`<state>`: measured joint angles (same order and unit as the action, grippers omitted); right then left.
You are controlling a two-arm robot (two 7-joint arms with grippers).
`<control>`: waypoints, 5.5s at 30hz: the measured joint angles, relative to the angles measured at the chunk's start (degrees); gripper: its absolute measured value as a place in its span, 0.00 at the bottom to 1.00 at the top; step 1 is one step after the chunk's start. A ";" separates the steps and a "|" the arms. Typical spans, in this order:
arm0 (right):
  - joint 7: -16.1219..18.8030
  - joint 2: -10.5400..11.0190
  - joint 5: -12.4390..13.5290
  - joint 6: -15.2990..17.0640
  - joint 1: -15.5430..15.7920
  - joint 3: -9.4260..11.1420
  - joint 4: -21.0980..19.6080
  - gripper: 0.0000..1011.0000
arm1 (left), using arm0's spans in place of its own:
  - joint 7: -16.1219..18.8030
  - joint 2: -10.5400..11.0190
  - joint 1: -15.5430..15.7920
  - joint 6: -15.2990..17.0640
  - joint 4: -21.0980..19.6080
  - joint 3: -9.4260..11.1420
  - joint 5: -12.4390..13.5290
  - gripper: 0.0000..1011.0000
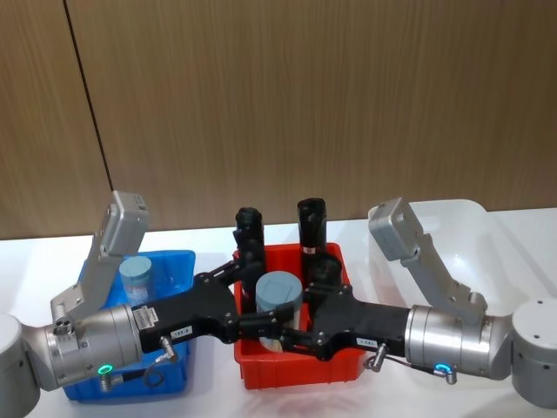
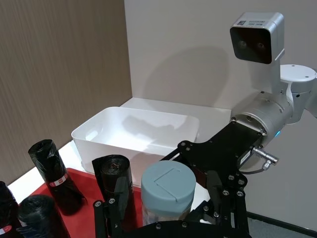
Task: Pick the cotton swabs from the blue box and place them into the white box.
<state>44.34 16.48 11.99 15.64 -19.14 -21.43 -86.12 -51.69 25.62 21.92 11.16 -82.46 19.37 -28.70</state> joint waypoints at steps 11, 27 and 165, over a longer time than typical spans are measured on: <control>-1.72 1.59 0.37 -1.06 0.61 0.87 0.51 0.63 | 0.00 0.00 0.00 0.00 0.00 0.00 0.00 0.99; -6.62 5.23 1.72 -3.28 1.36 4.02 1.71 0.63 | 0.00 0.00 0.00 0.00 0.00 0.00 0.00 0.99; -40.51 2.86 4.49 -13.69 19.98 8.50 -15.11 0.99 | 51.04 -3.75 -8.36 -10.43 -10.75 6.69 17.23 0.99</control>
<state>3.83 19.34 16.48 1.95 0.84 -12.94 -101.23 -0.66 21.86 13.56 0.73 -93.21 26.06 -11.47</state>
